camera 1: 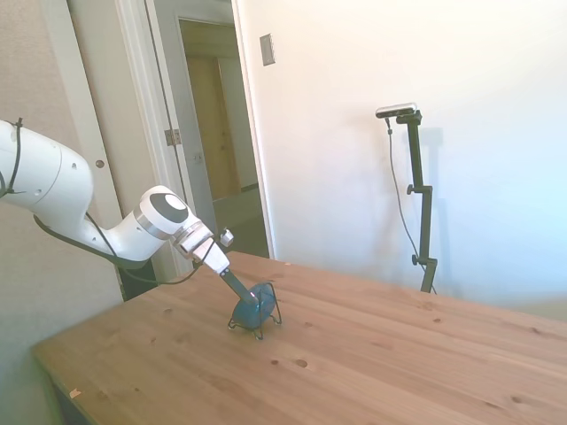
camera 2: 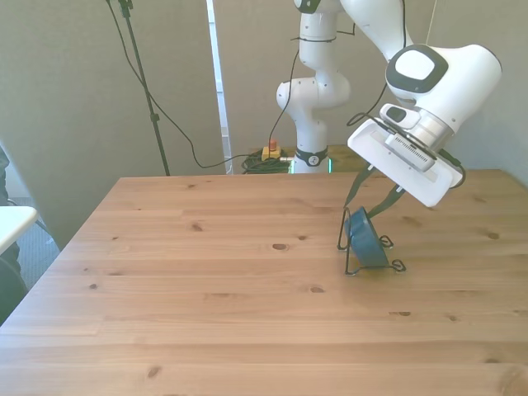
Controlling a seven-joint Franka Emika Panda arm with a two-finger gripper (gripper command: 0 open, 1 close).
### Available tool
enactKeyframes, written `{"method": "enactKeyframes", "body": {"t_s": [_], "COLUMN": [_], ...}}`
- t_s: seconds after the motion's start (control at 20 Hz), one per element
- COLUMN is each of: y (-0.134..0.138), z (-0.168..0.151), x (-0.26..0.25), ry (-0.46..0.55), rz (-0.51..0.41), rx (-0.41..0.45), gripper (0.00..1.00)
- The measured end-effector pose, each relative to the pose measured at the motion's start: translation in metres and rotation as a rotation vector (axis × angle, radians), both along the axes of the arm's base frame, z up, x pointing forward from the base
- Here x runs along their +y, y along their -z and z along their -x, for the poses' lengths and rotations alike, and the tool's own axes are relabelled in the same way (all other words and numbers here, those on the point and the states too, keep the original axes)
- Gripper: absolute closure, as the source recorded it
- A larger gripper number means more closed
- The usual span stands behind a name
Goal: Unload the bowl
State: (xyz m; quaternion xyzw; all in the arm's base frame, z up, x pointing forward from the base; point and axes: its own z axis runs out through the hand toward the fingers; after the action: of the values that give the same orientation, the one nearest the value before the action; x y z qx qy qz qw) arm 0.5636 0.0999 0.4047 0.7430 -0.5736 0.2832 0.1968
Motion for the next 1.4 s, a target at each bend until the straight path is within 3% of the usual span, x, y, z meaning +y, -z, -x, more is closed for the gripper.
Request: {"method": "enactKeyframes", "body": {"t_s": [0.95,1.25,1.4], "y": [0.000,-0.033,-0.053], "z": [0.000,0.013,0.033], "x": [0.018,0.069,0.081], "ry": [0.019,-0.078,-0.187], "rz": [0.082,0.047,-0.048], "rx": [0.023,-0.053,-0.083], "gripper": [1.00,1.00,1.00]}}
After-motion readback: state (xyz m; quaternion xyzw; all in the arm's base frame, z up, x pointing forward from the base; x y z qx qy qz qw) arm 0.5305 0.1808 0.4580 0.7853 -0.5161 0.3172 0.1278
